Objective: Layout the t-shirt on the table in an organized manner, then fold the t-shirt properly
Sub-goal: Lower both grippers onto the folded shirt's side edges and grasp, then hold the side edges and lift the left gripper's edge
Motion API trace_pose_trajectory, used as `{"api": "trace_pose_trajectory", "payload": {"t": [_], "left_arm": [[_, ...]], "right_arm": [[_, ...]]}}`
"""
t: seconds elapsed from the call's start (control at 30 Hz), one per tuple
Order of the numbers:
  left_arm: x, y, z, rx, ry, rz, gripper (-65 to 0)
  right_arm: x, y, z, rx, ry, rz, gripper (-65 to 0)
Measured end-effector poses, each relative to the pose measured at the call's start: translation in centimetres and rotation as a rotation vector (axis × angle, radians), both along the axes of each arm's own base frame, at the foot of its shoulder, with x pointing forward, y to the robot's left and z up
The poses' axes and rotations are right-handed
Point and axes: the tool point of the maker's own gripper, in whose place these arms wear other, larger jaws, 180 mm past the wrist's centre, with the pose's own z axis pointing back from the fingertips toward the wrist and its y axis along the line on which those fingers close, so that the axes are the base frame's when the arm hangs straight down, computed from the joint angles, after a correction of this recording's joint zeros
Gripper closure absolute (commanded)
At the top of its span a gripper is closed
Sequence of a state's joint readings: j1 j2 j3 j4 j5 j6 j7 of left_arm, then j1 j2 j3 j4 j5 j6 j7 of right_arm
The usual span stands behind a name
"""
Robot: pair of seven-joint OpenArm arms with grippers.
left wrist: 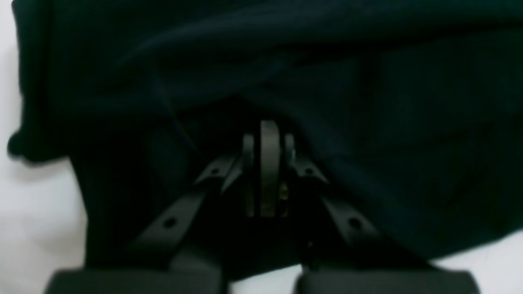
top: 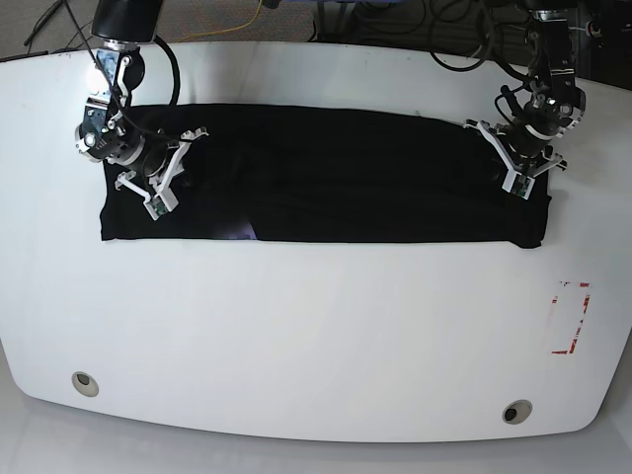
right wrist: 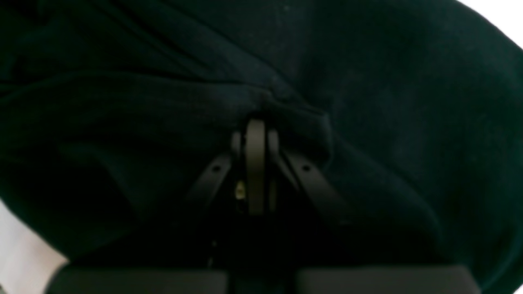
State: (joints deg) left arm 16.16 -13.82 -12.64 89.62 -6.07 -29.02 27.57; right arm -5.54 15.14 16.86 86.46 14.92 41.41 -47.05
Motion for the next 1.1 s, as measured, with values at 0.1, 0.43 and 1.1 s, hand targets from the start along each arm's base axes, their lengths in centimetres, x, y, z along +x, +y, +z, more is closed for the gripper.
{"api": "trace_pose_trajectory", "payload": {"t": [0.1,0.43,1.1], "left_arm": [[0.0,-0.1,0.1,0.000,0.000,-0.004,0.0],[-0.6,-1.1,2.4,0.071,0.005,-0.074,-18.0],[3.6,7.8,9.6,-0.101,-0.149,0.211,-39.2]], "right_arm": [[0.2,-0.5,0.0,-0.018,0.000,-0.004,0.0],[0.5,-1.5,0.2,-0.043,-0.003,-0.006,0.0],[0.7,-0.5,0.0,-0.058,-0.012,0.034,0.0]]}}
